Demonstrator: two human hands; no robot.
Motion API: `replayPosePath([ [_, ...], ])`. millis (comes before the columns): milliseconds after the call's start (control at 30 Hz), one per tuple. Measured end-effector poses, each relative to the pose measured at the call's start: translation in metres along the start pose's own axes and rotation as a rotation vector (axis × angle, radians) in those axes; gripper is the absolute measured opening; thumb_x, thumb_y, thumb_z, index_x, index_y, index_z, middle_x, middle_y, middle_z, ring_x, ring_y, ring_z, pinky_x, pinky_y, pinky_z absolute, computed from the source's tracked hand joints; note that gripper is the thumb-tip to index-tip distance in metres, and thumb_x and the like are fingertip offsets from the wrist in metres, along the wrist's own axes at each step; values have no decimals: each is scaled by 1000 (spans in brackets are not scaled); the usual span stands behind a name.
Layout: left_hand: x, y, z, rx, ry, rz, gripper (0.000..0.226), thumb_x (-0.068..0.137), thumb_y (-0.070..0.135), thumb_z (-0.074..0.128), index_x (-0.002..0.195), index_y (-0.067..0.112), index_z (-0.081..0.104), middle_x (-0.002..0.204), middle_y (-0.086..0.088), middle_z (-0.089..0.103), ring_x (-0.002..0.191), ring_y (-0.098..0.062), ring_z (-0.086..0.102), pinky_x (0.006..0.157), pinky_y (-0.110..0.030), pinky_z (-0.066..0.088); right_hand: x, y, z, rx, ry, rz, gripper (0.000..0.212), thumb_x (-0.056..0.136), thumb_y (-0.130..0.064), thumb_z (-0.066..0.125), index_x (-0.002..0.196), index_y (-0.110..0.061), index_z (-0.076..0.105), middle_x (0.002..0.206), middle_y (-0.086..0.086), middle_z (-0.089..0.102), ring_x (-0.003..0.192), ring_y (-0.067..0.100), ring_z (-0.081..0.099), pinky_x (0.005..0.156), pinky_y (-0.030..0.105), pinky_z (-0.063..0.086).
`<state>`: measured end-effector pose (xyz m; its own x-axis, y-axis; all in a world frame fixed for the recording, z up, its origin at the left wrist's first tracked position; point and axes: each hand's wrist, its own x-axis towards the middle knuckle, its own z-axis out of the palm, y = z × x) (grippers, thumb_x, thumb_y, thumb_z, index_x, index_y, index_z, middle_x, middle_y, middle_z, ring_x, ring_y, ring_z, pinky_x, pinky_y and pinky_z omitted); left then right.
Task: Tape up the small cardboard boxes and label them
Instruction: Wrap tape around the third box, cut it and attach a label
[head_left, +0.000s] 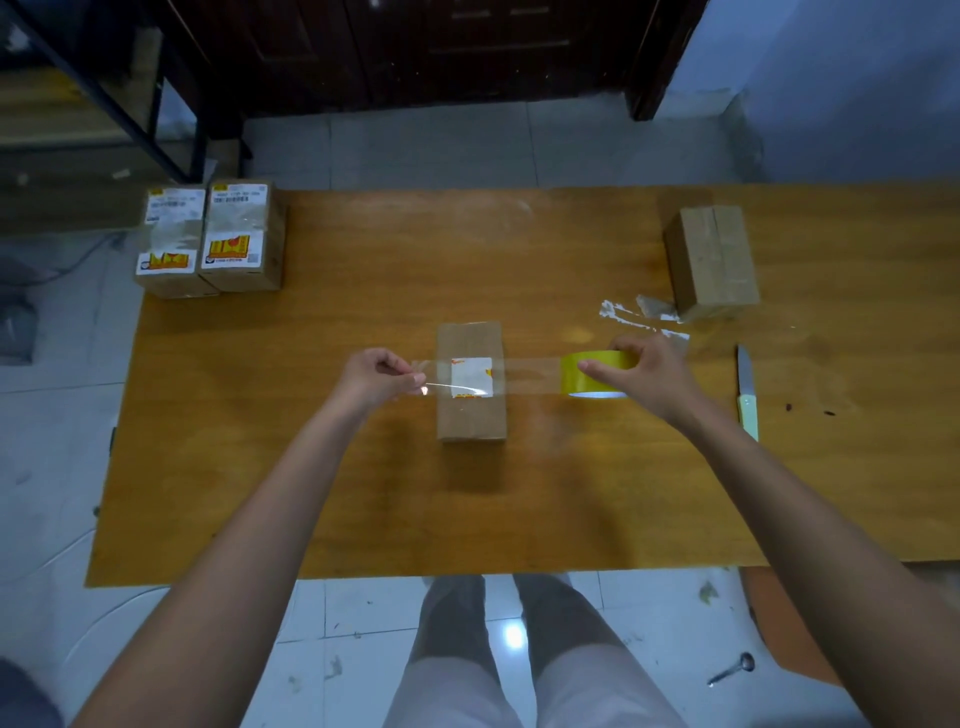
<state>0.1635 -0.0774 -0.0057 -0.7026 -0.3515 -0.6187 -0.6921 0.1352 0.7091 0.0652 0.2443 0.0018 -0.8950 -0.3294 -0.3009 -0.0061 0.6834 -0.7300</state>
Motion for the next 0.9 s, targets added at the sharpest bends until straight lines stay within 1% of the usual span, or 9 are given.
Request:
replayPosePath([
  [133, 2, 0, 4, 4, 51, 13, 26, 79, 0, 76, 74, 12, 54, 72, -3, 60, 43, 5, 58, 43, -8, 42, 4, 3, 3, -15, 1, 16, 37, 74, -57, 73, 73, -22, 60, 56, -16, 47, 50, -1, 45, 47, 12, 29],
  [267, 7, -4, 10, 2, 90, 11, 29, 81, -4, 74, 72, 12, 52, 71, -5, 57, 54, -9, 61, 43, -8, 41, 11, 8, 7, -59, -1, 41, 46, 73, -59, 72, 85, -15, 69, 66, -5, 58, 58, 5, 52, 51, 19, 34],
  [433, 17, -19, 27, 47, 94, -57, 27, 91, -1, 62, 76, 16, 47, 78, -5, 58, 53, -2, 61, 54, -17, 43, 15, 11, 16, -107, -9, 73, 53, 74, -61, 71, 101, -14, 69, 82, 1, 67, 74, 17, 62, 62, 31, 46],
  [533, 19, -21, 41, 99, 148, -72, 17, 89, -2, 61, 85, 11, 51, 87, -8, 57, 66, -15, 56, 64, -29, 46, 16, 9, 18, -121, 5, 82, 62, 76, -59, 70, 113, -10, 66, 97, 0, 67, 85, 18, 62, 72, 33, 49],
  [633, 9, -24, 39, 319, 351, 62, 12, 84, -3, 59, 93, 4, 59, 92, -14, 61, 86, -28, 57, 76, -36, 43, 16, 10, 15, -95, -7, 101, 62, 78, -59, 68, 112, -7, 66, 96, 5, 68, 88, 21, 64, 71, 34, 49],
  [700, -10, -22, 37, 295, 547, 202, 18, 80, -7, 53, 94, 1, 59, 96, -17, 60, 91, -33, 56, 78, -33, 38, 15, 12, 14, -94, -16, 101, 65, 78, -60, 67, 115, -6, 66, 96, 3, 66, 89, 18, 62, 69, 26, 44],
  [767, -31, -13, 50, 280, 596, 339, 15, 84, 1, 56, 98, 0, 57, 99, -16, 56, 92, -33, 54, 78, -29, 36, 14, 12, 13, -102, -14, 92, 67, 79, -59, 67, 119, -6, 65, 108, 7, 68, 99, 21, 62, 75, 26, 44],
  [833, -44, -7, 75, 396, 474, 361, 38, 86, 23, 64, 112, -2, 54, 111, -17, 53, 103, -34, 51, 89, -34, 39, 12, 10, 13, -104, -14, 84, 67, 79, -58, 68, 120, -5, 64, 115, 10, 67, 105, 23, 62, 80, 28, 45],
  [900, -49, -6, 100, 510, 350, 264, 74, 82, 46, 68, 131, -3, 41, 133, -19, 42, 122, -36, 42, 103, -41, 37, 11, 8, 12, -104, -13, 84, 67, 79, -56, 68, 122, -5, 63, 118, 10, 66, 108, 24, 61, 87, 33, 49],
])
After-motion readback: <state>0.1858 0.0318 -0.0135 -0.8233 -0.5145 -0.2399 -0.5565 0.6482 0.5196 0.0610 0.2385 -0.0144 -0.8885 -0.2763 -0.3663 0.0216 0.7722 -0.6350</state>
